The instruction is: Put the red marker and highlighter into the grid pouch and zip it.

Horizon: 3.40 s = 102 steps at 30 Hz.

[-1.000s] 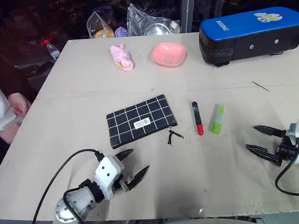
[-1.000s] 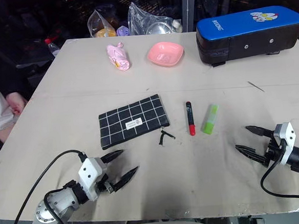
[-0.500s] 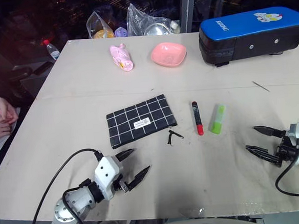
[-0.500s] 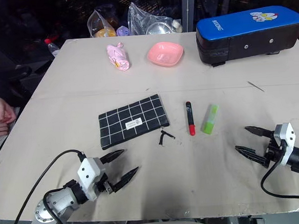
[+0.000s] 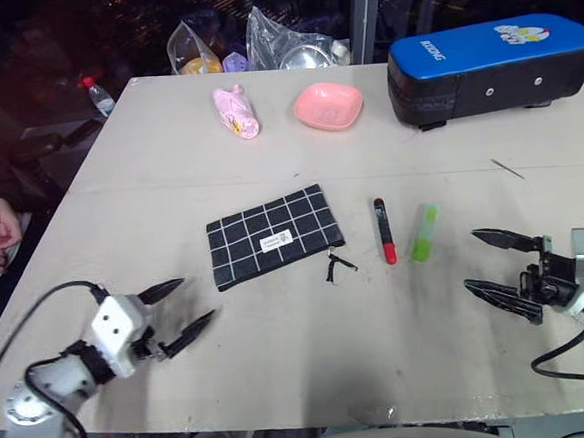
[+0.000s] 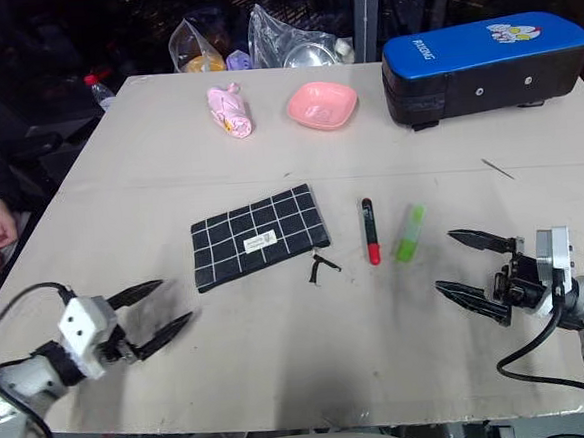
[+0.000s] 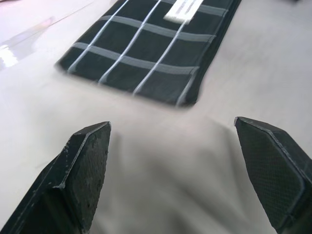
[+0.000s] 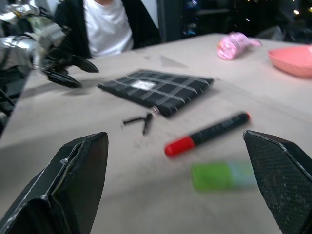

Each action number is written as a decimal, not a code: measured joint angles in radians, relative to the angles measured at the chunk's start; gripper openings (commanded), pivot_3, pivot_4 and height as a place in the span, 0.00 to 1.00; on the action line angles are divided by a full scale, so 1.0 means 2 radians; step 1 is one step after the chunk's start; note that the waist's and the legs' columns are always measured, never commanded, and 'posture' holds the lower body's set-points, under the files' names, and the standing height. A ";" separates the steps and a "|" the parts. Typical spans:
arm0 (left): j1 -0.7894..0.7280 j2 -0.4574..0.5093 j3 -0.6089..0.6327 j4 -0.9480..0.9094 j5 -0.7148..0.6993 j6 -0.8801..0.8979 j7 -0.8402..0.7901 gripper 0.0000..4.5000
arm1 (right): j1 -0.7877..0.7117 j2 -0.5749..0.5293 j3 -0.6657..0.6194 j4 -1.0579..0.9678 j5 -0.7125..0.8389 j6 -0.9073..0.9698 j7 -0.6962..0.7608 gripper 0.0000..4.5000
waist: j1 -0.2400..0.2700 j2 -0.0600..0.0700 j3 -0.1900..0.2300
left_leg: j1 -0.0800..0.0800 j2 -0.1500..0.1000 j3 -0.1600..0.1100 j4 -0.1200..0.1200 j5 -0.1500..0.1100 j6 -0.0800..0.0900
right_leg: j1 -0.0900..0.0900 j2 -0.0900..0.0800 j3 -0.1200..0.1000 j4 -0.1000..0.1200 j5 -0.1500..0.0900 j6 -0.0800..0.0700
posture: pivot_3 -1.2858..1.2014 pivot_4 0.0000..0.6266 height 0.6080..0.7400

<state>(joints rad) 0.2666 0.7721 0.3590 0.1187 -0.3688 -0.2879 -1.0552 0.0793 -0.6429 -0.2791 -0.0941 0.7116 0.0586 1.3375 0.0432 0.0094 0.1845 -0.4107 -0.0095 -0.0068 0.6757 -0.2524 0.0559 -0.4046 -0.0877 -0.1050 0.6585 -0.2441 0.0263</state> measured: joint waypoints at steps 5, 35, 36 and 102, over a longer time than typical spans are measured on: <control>-0.080 0.043 -0.010 0.105 0.044 -0.074 -0.027 0.92 | -0.009 0.006 0.009 -0.003 -0.002 0.001 0.002 1.00 | 0.000 -0.001 0.000 | 0.000 0.000 0.000 0.000 0.000 0.000 | 0.000 0.000 0.000 0.000 0.000 0.000 | 0.52 0.24 1.00; -0.342 0.004 -0.165 0.323 0.392 -0.481 0.234 0.92 | -0.020 0.031 0.016 0.004 -0.024 -0.014 -0.028 1.00 | 0.000 -0.002 0.000 | 0.001 0.000 0.008 0.000 0.000 0.001 | -0.003 0.002 0.006 0.002 0.005 0.002 | 0.52 0.24 1.00; -0.342 0.004 -0.165 0.323 0.393 -0.481 0.234 0.92 | -0.020 0.031 0.016 0.004 -0.024 -0.014 -0.028 1.00 | 0.000 -0.002 0.000 | 0.001 0.000 0.008 0.000 0.000 0.001 | -0.003 0.002 0.005 0.002 0.005 0.002 | 0.52 0.24 1.00; -0.258 -0.193 -0.239 -0.021 0.331 -0.026 0.394 0.00 | -0.375 0.199 0.188 0.109 -0.217 0.228 -0.421 0.15 | -0.015 -0.004 0.000 | 0.001 0.001 0.014 0.000 -0.002 0.004 | -0.004 0.004 0.014 0.001 0.007 0.003 | 0.52 0.24 1.00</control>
<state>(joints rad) -0.2493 0.3870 -0.1184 0.0772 0.2931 -0.3408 -0.2669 -0.6710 -0.2453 0.0978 0.1230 0.2772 0.5143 0.4953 0.0129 0.0006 0.1839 -0.4082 -0.0075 0.0212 0.6757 -0.2556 0.0635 -0.4134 -0.0798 -0.0778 0.6607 -0.2294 0.0313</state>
